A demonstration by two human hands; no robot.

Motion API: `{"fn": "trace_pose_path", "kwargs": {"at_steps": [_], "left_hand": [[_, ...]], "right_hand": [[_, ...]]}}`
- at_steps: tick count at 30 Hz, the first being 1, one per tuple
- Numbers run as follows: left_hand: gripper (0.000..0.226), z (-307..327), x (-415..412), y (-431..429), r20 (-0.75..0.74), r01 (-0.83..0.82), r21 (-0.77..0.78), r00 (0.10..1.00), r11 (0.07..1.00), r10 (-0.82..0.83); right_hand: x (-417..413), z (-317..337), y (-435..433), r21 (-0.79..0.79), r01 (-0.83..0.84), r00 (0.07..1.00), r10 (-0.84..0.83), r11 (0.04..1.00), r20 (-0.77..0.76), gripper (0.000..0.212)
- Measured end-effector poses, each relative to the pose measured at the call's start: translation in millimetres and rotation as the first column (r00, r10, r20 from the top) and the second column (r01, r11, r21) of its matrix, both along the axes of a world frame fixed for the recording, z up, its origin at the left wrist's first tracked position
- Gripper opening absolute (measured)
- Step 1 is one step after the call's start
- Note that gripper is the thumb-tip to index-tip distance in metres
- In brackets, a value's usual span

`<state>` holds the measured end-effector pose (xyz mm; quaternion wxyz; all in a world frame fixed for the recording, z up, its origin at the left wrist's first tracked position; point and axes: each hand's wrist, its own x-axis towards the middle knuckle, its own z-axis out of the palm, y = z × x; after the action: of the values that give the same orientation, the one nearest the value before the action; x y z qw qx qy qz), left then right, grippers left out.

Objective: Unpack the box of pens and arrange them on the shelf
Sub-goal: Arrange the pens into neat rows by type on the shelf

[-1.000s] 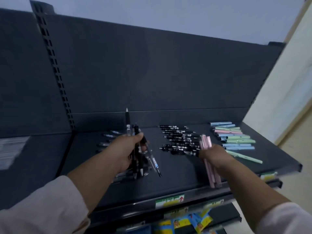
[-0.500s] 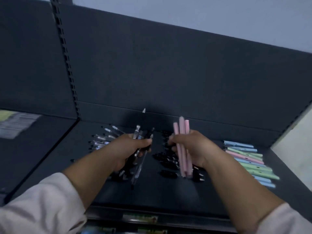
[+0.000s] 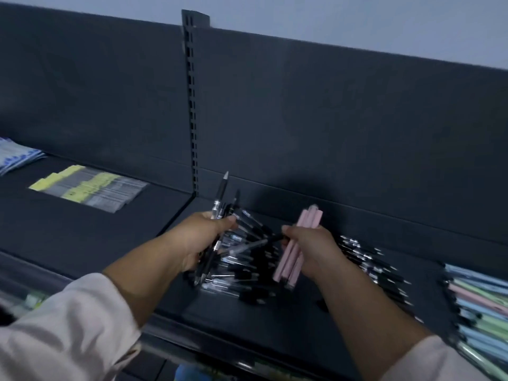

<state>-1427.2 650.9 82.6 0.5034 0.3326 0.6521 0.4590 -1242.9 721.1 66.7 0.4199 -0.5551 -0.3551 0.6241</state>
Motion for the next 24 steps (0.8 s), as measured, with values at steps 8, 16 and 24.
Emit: {"fn": "trace_pose_path", "kwargs": {"at_steps": [8, 16, 24], "left_hand": [[0.020, 6, -41, -2, 0.192, -0.164, 0.036, 0.969, 0.986, 0.155], [0.021, 14, -14, 14, 0.362, -0.235, 0.067, 0.911, 0.970, 0.195], [0.022, 15, 55, 35, 0.490, -0.121, 0.135, 0.871, 0.983, 0.040]], "right_hand": [[-25, -16, 4, -0.017, 0.030, 0.993, -0.028, 0.999, 0.117, 0.016], [-27, 7, -13, 0.109, -0.257, 0.958, 0.238, 0.960, 0.160, 0.020], [6, 13, -33, 0.216, -0.432, 0.893, 0.382, 0.875, 0.239, 0.023]]}}
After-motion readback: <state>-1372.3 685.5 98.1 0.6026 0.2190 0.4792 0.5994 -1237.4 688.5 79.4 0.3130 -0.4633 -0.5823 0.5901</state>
